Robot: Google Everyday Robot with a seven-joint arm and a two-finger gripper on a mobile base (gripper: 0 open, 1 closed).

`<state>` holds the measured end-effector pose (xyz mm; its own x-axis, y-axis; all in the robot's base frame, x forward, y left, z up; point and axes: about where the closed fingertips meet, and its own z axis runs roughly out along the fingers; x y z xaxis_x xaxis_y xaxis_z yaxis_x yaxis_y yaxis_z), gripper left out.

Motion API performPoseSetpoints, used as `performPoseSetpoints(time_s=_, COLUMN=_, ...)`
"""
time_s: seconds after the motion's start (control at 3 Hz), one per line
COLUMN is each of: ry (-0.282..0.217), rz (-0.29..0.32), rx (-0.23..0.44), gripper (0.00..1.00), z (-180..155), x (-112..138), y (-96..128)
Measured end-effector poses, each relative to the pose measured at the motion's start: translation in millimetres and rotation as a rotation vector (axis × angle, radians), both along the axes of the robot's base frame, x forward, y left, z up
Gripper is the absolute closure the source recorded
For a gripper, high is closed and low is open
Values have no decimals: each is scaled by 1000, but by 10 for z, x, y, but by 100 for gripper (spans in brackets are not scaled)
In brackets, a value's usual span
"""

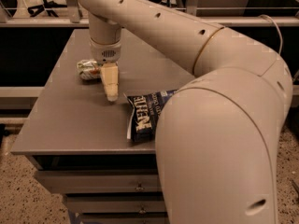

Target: Knock 7up can over

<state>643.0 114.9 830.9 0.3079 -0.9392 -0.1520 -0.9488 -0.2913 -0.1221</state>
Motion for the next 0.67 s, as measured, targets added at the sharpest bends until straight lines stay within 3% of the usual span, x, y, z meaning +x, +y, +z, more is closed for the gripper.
performPoseSetpoints(time_s=0.67, ry=-8, rz=-20, rx=23, gripper=0, z=75, x=-26, y=-151)
